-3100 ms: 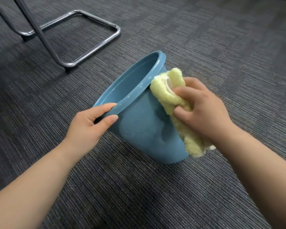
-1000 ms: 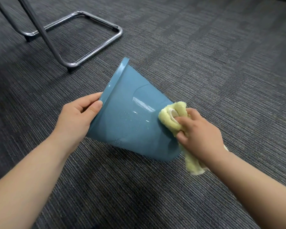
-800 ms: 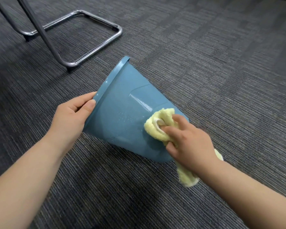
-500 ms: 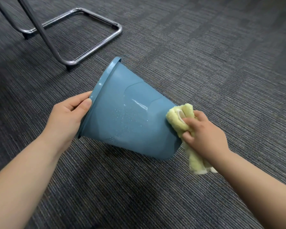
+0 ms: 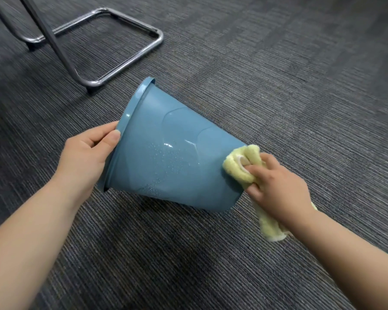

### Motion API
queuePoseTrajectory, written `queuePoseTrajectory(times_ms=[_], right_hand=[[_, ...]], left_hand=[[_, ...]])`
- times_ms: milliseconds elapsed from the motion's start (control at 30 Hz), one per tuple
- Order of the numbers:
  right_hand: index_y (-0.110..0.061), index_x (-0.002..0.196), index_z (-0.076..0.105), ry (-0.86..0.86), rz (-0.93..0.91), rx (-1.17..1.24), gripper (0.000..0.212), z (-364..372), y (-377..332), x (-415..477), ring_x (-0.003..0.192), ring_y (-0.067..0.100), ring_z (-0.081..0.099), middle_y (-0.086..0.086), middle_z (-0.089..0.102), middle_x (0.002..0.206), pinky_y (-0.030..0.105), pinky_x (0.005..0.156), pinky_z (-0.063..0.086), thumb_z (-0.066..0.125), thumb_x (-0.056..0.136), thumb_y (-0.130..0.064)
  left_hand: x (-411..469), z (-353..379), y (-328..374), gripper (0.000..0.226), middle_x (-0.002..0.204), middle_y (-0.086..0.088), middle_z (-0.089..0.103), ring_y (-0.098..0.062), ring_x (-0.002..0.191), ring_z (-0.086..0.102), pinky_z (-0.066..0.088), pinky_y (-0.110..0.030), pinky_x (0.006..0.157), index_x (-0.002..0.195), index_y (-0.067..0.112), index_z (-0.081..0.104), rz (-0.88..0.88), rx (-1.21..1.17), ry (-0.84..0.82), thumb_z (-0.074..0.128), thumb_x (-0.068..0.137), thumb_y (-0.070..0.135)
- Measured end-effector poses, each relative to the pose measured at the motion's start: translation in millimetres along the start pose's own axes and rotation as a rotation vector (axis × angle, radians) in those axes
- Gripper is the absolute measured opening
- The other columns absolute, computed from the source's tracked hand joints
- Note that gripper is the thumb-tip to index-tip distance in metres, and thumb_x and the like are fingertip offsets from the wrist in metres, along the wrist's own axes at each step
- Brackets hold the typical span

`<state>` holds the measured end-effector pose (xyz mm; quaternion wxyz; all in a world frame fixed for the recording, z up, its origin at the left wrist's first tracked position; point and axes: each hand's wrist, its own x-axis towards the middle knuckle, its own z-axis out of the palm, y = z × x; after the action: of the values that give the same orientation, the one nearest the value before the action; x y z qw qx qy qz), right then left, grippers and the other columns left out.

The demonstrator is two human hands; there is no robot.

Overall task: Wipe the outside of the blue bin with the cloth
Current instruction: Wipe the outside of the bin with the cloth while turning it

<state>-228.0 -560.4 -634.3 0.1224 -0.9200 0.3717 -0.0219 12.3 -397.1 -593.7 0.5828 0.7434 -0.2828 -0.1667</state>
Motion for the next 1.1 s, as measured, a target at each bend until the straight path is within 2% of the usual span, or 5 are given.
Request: queuePoseTrajectory(times_ms=[333, 600, 700, 900, 1100], right_hand=[[-0.027, 0.112, 0.055, -0.051, 0.076, -0.052, 0.033, 4, 1, 1, 0.092, 0.027, 0.058, 0.003, 0.042, 0.130, 0.027, 0.056, 0.034, 0.051, 0.080, -0.029], [-0.022, 0.115, 0.048, -0.104, 0.242, 0.005, 0.035, 3, 16, 0, 0.085, 0.030, 0.057, 0.007, 0.043, 0.117, 0.028, 0.055, 0.030, 0.050, 0.081, -0.030], [-0.023, 0.118, 0.047, -0.104, 0.258, 0.019, 0.037, 4, 17, 2, 0.081, 0.030, 0.056, 0.008, 0.043, 0.115, 0.028, 0.054, 0.031, 0.049, 0.082, -0.029], [-0.018, 0.102, 0.054, -0.086, 0.278, 0.090, 0.023, -10, 19, 9, 0.071, 0.025, 0.047, 0.006, 0.046, 0.112, 0.028, 0.055, 0.032, 0.048, 0.081, -0.025], [-0.023, 0.111, 0.055, 0.138, 0.206, 0.198, 0.034, -47, -4, 22, 0.094, 0.030, 0.055, 0.001, 0.044, 0.129, 0.030, 0.064, 0.033, 0.052, 0.077, -0.024]], left_hand=[[-2, 8, 0, 0.020, 0.086, 0.020, 0.059, 0.019, 0.068, 0.055, 0.043, -0.001, 0.063, 0.090, 0.035, 0.060, 0.041, 0.105, 0.100, 0.051, 0.087, 0.017], [-16, 2, -3, 0.026, 0.083, 0.013, 0.061, 0.016, 0.064, 0.056, 0.042, 0.000, 0.063, 0.089, 0.024, 0.059, 0.034, 0.173, -0.168, 0.058, 0.078, 0.000], [-15, -1, -6, 0.027, 0.076, 0.025, 0.065, 0.016, 0.067, 0.057, 0.042, 0.000, 0.067, 0.099, 0.014, 0.061, 0.034, 0.190, -0.194, 0.059, 0.076, -0.002], [-15, 3, -8, 0.037, 0.069, 0.040, 0.062, 0.017, 0.073, 0.057, 0.043, -0.002, 0.071, 0.099, 0.030, 0.058, 0.055, 0.136, -0.191, 0.060, 0.076, 0.001], [-16, 16, 2, 0.033, 0.074, 0.038, 0.064, 0.014, 0.079, 0.059, 0.045, -0.006, 0.078, 0.086, 0.038, 0.062, 0.083, 0.088, -0.262, 0.061, 0.075, 0.006]])
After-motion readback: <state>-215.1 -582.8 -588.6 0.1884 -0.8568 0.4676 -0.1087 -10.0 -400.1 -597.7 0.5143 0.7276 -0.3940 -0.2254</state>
